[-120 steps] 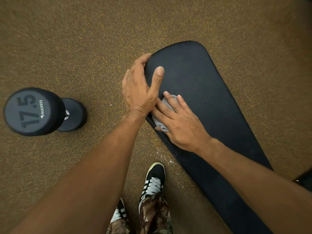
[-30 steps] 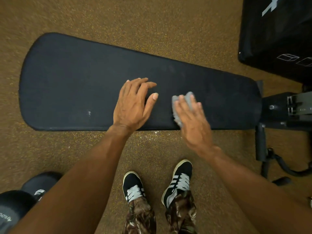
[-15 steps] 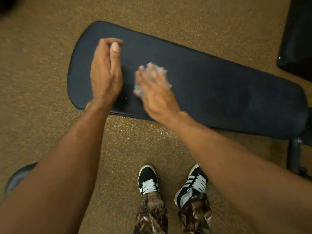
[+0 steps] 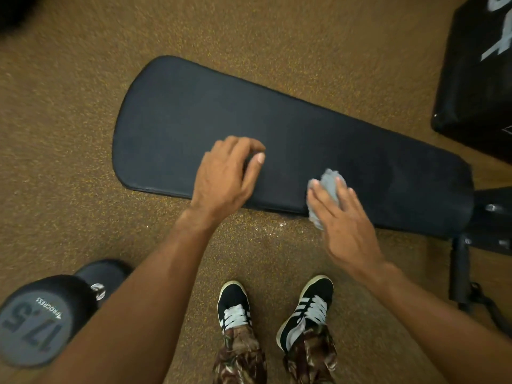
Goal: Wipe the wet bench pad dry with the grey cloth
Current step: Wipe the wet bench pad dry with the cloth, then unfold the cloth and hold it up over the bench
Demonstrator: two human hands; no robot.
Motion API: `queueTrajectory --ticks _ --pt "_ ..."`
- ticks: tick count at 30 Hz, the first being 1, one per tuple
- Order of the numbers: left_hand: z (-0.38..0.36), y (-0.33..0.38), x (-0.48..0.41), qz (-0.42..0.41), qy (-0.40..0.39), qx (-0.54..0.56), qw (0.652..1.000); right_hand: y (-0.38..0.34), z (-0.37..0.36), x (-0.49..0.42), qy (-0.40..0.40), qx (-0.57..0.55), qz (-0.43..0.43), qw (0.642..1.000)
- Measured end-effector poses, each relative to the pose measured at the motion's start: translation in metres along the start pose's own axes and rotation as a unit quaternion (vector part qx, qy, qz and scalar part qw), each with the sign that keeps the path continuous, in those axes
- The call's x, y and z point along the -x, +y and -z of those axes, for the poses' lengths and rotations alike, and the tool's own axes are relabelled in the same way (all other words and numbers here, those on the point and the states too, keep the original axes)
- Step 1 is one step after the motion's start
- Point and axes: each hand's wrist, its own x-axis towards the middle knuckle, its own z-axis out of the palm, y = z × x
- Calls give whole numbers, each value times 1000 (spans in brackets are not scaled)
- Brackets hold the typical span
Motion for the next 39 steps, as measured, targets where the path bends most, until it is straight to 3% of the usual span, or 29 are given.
queueTrajectory --ticks 2,4,7,11,12,14,22,23,25,26,27,31,33,36,39 --pt "-11 19 7 -20 -37 29 999 2 12 16 25 -88 -148 985" --pt "-19 38 9 -5 -81 90 993 -1 27 19 94 -265 -254 925" --pt "-23 63 -1 68 -148 232 959 -7 50 5 148 -520 -299 786" --pt "-17 91 -21 156 -224 407 872 -10 73 -17 161 -746 -336 552" --pt "-16 95 -25 179 -240 439 847 -7 75 -19 154 -772 -341 514" --pt "-17 100 -29 200 -254 480 815 1 76 -16 129 -795 -345 483" --pt "-38 131 -32 185 -230 434 851 36 68 12 127 -760 -347 535" --pt "-40 138 -32 198 -231 431 850 39 68 15 136 -724 -352 577" --pt "-43 148 -34 224 -244 413 849 48 66 24 151 -576 -367 715" --pt "-43 151 -34 230 -256 399 850 52 67 27 160 -510 -373 758" --pt "-42 155 -34 234 -271 388 849 57 68 30 169 -483 -378 772" --pt "-39 168 -38 255 -236 317 883 69 78 33 204 -530 -395 723" --pt "-35 170 -42 288 -216 322 876 75 78 29 201 -534 -411 711" --pt "-34 162 -47 352 -171 307 868 78 77 22 190 -524 -380 738" --pt "-28 154 -49 297 -135 195 925 76 85 15 146 -505 -329 785"
